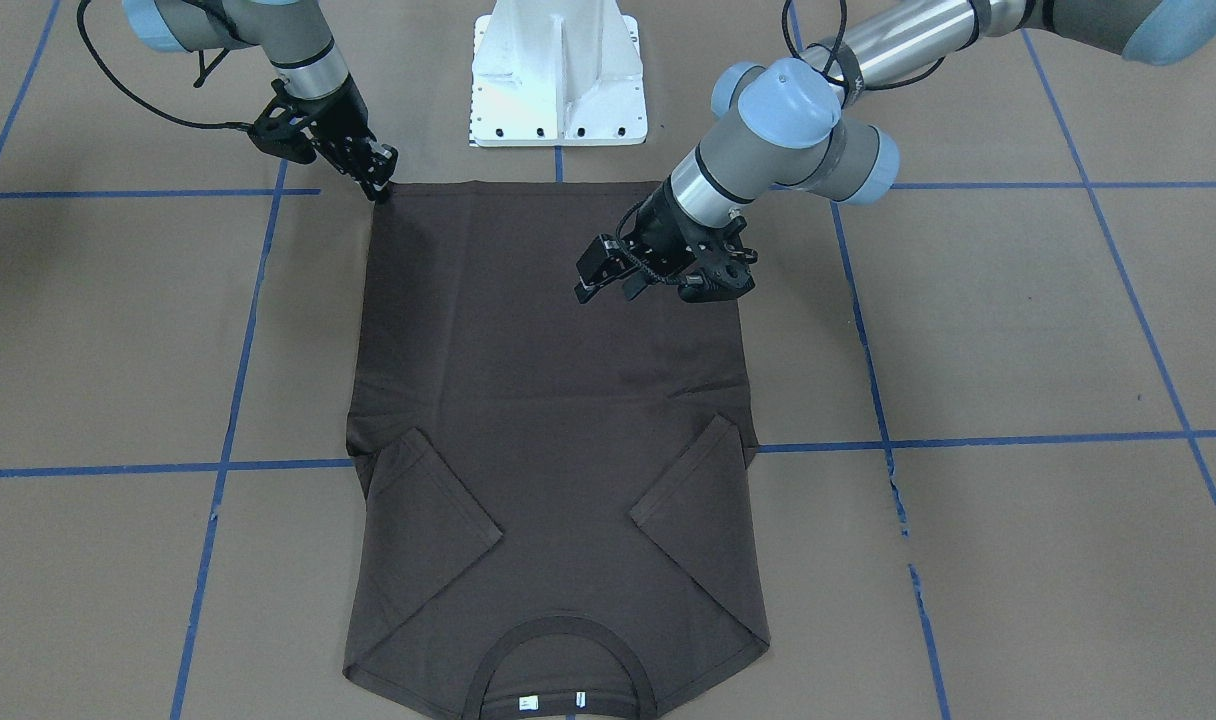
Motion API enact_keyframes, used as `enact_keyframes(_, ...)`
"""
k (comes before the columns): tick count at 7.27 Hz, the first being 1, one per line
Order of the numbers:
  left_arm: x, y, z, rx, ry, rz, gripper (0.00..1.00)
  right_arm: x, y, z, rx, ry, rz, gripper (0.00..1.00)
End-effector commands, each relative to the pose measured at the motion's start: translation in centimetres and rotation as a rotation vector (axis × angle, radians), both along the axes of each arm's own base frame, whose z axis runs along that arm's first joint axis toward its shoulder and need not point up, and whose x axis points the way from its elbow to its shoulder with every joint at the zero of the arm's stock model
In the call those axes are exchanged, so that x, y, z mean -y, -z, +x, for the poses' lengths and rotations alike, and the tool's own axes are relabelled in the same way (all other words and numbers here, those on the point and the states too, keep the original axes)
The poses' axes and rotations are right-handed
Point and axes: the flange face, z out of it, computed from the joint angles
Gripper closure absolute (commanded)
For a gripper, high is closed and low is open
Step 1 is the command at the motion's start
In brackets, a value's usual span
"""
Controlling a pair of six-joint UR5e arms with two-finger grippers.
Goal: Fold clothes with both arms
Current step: 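Move both grippers to the hem corners nearest the robot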
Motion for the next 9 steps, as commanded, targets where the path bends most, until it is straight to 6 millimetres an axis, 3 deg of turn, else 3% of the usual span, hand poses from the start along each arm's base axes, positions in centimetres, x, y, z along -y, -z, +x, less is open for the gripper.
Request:
enact_keyframes(1, 0.0, 0.0, 0.0, 0.001, -0.001, 0.002, 0.23, 0.0, 0.6, -0.1, 0.012, 0.002, 0.001, 1.0)
enact_keyframes(3, 0.0, 0.1, -0.1, 0.002, 0.0, -0.003, 0.23, 0.1, 1.6, 0.5, 0.033, 0.004, 0.001, 1.0)
enact_keyframes(4, -1.3, -1.3, -1.3, 0.014, 0.022, -0.005, 0.23, 0.2, 2.3, 1.4, 0.048, 0.007, -0.001, 1.0)
enact_keyframes(5, -6.8, -3.6, -1.6, 0.081, 0.069, 0.005, 0.24, 0.8, 2.9, 2.1, 0.062, 0.009, -0.015, 1.0)
enact_keyframes(6, -12.7, -4.5, -2.0, 0.22, 0.1, 0.012, 0.24, 1.1, 3.2, 2.5, 0.07, 0.014, -0.026, 1.0)
enact_keyframes(7, -16.8, -5.1, -2.7, 0.328, 0.105, -0.019, 0.24, 1.2, 3.2, 2.6, 0.071, 0.014, -0.027, 1.0)
enact_keyframes(9, -21.8, -10.3, -2.0, 0.42, 0.095, -0.119, 0.27, 1.1, 3.2, 2.5, 0.072, 0.014, -0.026, 1.0)
